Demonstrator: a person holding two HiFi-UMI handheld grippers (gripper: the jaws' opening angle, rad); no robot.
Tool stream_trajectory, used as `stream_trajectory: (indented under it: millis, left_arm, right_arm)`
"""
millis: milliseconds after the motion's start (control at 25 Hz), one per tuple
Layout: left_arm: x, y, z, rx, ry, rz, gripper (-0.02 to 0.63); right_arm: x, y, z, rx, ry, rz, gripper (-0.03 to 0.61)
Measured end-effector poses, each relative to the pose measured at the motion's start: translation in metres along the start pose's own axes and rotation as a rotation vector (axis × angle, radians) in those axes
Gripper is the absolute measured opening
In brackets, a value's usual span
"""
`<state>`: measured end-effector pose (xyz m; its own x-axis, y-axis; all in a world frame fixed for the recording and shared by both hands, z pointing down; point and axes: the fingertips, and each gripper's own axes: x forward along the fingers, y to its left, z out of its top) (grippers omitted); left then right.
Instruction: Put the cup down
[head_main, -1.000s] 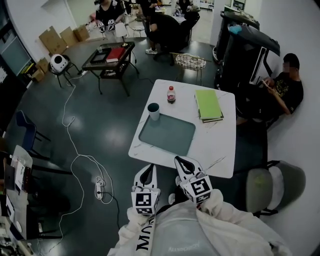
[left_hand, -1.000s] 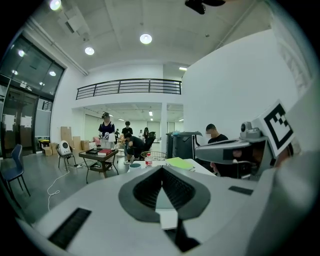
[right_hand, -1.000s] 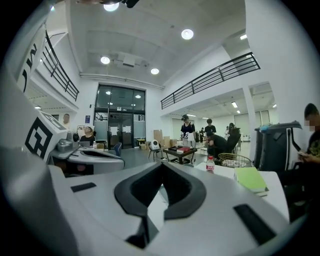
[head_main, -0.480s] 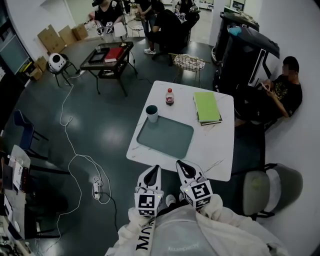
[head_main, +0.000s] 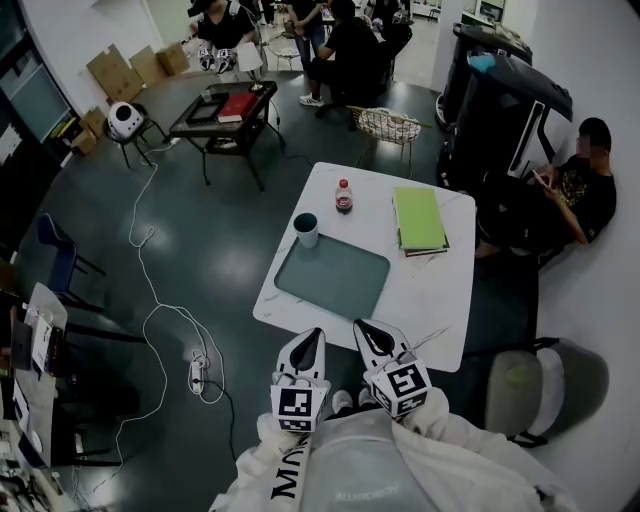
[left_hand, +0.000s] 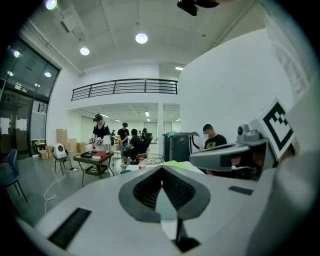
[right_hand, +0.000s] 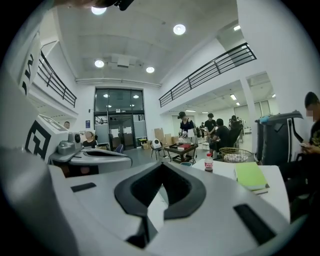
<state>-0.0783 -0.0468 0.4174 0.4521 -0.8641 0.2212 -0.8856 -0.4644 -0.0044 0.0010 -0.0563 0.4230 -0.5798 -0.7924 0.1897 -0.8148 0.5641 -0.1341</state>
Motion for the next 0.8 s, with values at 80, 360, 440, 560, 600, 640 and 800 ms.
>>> stream_trajectory:
  millis: [80, 360, 440, 560, 600, 640, 800]
  left_arm:
    - [0.003, -0.001, 0.003, 0.009, -0.001, 0.010, 0.012]
    - [0.016, -0.016, 0.012, 0.032, -0.009, 0.007, 0.012]
    - [0.019, -0.017, 0.014, 0.038, -0.010, 0.009, 0.012]
    - [0.022, -0.017, 0.015, 0.036, -0.008, 0.019, 0.012]
    - [0.023, -0.016, 0.015, 0.035, -0.007, 0.021, 0.012]
    - [0.024, -0.016, 0.016, 0.035, -0.005, 0.023, 0.012]
    - [0.028, -0.017, 0.017, 0.036, -0.004, 0.026, 0.012]
  right_arm:
    - [0.001, -0.002, 0.004, -0.004, -0.010, 0.020, 0.006]
    - [0.000, -0.015, 0.015, -0.013, -0.026, 0.022, 0.006]
    - [0.000, -0.016, 0.019, -0.013, -0.035, 0.024, 0.006]
    - [0.000, -0.018, 0.019, -0.011, -0.034, 0.033, 0.006]
    - [0.001, -0.019, 0.019, -0.009, -0.032, 0.036, 0.006]
    - [0.001, -0.021, 0.019, -0.008, -0.031, 0.037, 0.006]
    - [0.001, -0.026, 0.020, -0.006, -0.037, 0.034, 0.006]
